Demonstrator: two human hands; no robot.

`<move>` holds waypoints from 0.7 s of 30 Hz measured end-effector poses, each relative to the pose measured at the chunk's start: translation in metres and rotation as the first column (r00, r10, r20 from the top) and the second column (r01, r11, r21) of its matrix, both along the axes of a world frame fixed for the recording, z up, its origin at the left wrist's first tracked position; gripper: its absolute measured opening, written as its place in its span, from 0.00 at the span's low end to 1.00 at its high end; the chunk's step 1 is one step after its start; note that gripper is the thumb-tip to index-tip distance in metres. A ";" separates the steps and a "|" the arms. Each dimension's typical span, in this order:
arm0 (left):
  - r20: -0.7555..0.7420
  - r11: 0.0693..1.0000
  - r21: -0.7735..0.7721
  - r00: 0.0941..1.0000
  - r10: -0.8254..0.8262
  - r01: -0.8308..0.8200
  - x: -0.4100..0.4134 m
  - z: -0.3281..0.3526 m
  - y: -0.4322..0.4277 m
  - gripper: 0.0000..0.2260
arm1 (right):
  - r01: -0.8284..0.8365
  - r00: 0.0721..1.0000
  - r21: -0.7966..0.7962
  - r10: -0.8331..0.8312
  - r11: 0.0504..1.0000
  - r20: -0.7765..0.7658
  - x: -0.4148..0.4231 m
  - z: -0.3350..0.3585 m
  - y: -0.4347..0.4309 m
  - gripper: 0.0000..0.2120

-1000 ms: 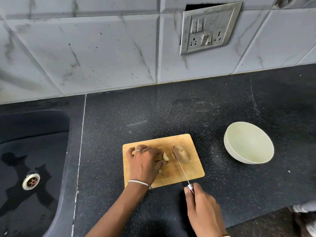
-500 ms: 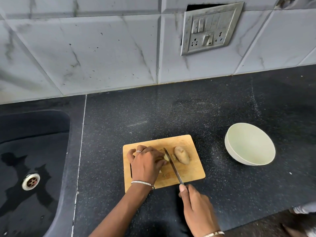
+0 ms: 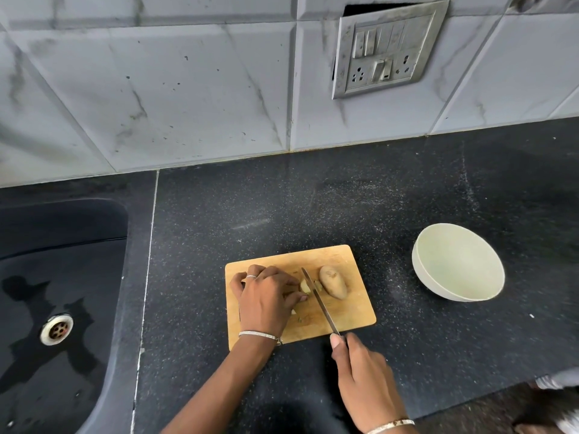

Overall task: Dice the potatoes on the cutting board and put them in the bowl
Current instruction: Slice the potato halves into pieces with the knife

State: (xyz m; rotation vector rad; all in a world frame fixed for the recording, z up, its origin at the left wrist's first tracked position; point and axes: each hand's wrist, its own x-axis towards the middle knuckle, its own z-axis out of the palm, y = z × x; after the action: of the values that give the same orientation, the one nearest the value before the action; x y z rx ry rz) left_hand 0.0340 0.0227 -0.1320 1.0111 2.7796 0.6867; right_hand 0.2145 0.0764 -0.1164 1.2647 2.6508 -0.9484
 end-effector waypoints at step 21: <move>0.029 1.000 0.030 1.000 -0.003 0.002 0.000 -0.002 0.003 0.06 | 0.043 0.993 -0.003 -0.042 0.999 0.109 -0.021 0.000 -0.016 0.16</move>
State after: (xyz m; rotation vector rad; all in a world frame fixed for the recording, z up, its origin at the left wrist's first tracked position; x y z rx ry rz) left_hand 0.0336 0.0262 -0.1335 1.0018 2.7504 0.7392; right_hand 0.1937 0.0599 -0.1161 1.3365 2.5473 -0.8644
